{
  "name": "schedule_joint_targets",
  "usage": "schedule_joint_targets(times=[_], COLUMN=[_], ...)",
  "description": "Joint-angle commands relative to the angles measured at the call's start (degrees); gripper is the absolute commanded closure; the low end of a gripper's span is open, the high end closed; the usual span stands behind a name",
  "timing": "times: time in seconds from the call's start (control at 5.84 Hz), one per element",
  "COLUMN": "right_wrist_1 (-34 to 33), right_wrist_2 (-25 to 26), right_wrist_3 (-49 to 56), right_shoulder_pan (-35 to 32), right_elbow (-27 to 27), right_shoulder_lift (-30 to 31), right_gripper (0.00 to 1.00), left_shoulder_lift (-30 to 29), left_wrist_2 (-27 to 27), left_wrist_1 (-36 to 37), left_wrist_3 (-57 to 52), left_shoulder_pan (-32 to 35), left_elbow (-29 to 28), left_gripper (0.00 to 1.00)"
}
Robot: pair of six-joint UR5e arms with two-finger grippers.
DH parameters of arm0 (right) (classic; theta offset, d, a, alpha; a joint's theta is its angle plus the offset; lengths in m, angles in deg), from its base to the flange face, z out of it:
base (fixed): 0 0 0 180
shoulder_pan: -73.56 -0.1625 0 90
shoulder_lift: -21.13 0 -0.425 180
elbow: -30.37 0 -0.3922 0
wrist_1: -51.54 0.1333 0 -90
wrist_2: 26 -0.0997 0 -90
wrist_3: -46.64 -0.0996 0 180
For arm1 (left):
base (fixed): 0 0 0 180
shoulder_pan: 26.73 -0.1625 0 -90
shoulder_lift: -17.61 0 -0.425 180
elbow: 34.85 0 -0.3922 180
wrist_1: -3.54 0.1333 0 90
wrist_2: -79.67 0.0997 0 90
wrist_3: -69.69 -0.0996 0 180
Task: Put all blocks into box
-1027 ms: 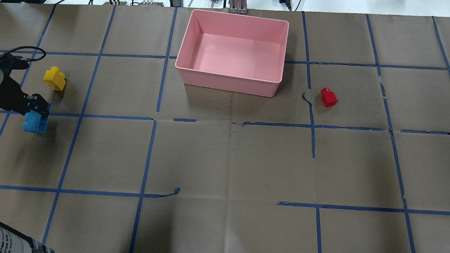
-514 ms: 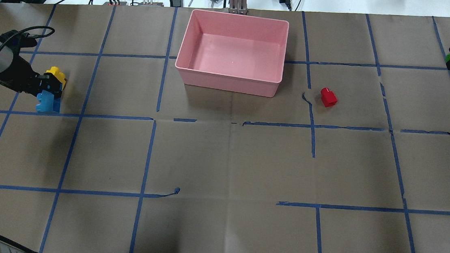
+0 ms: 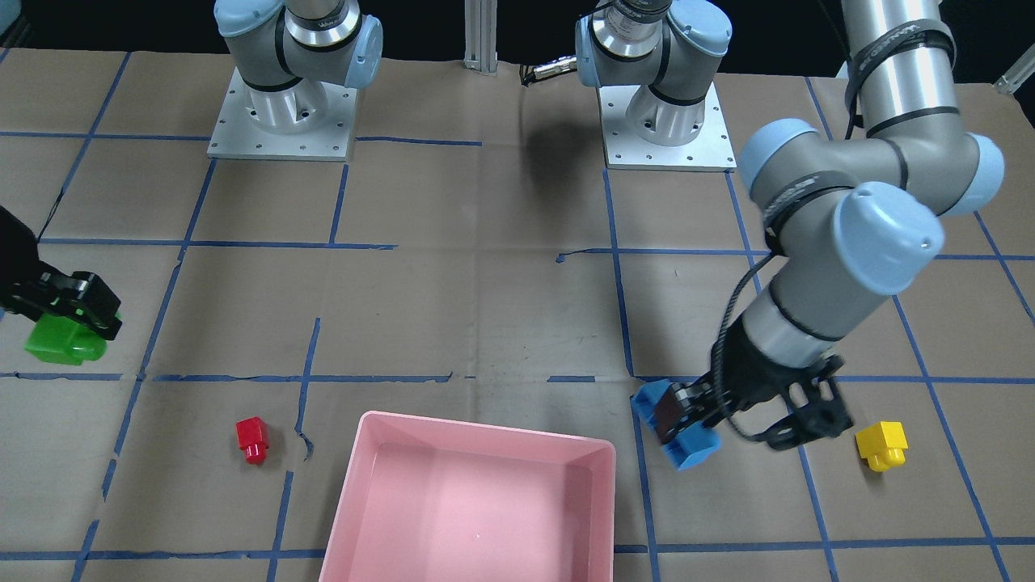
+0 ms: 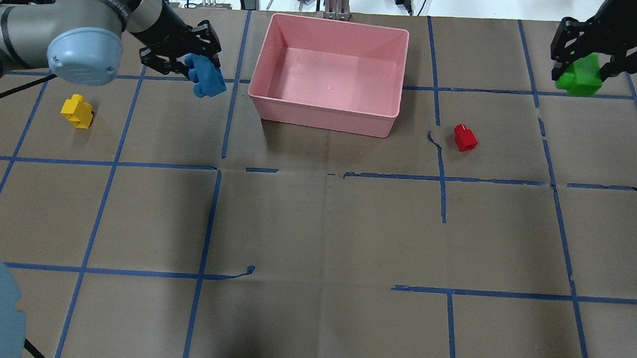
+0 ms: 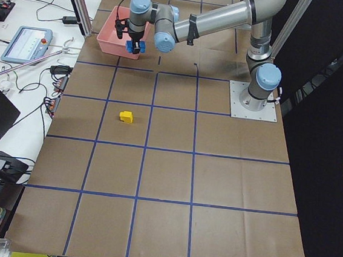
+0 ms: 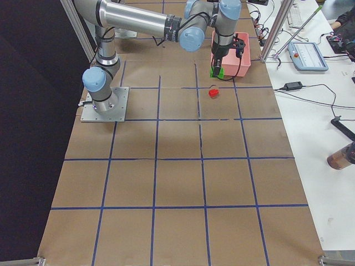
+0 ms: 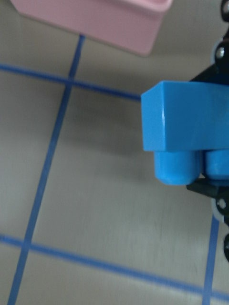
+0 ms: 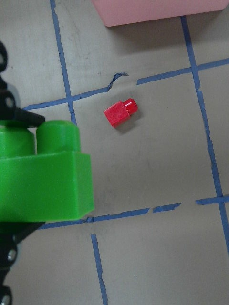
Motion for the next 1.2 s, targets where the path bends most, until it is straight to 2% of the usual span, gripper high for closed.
schedule_joint_targets(times=[0.0,0.17,0.34,0.51,0.68,1.03], right_wrist_1=[-0.4,-0.4,-0.4,-0.4,-0.4,-0.6], right_wrist_2=[-0.4,-0.4,-0.4,-0.4,-0.4,-0.4], right_wrist_3=[-2.7,-2.7,-2.7,-2.8,-2.7,-2.8], right_shoulder_pan=[-1.6,-1.6,-1.6,-1.6,-1.6,-1.7], right_elbow=[0.3,0.3,0.4,0.3,0.4,0.2], right_shoulder_lift=[-0.5,-0.7,-0.7,-0.7,-0.7,-0.8], right_gripper=[0.92,0.91,0.91,0.91,0.91,0.91], left_shoulder_lift=[-13.4,-18.8,-21.4,-21.7,-21.7,-18.1], left_wrist_2=[-0.2,0.0,0.1,0.1,0.0,0.1], left_wrist_1=[0.1,0.1,0.1,0.1,-0.4,-0.6], left_wrist_3=[14.3,18.8,20.7,21.3,22.6,21.3], left_shoulder_pan=[7.1,9.1,10.3,10.7,10.9,10.6], left_elbow=[-18.5,-25.6,-27.9,-27.6,-26.7,-21.9], left_gripper=[1.00,0.99,0.65,0.15,0.03,0.02])
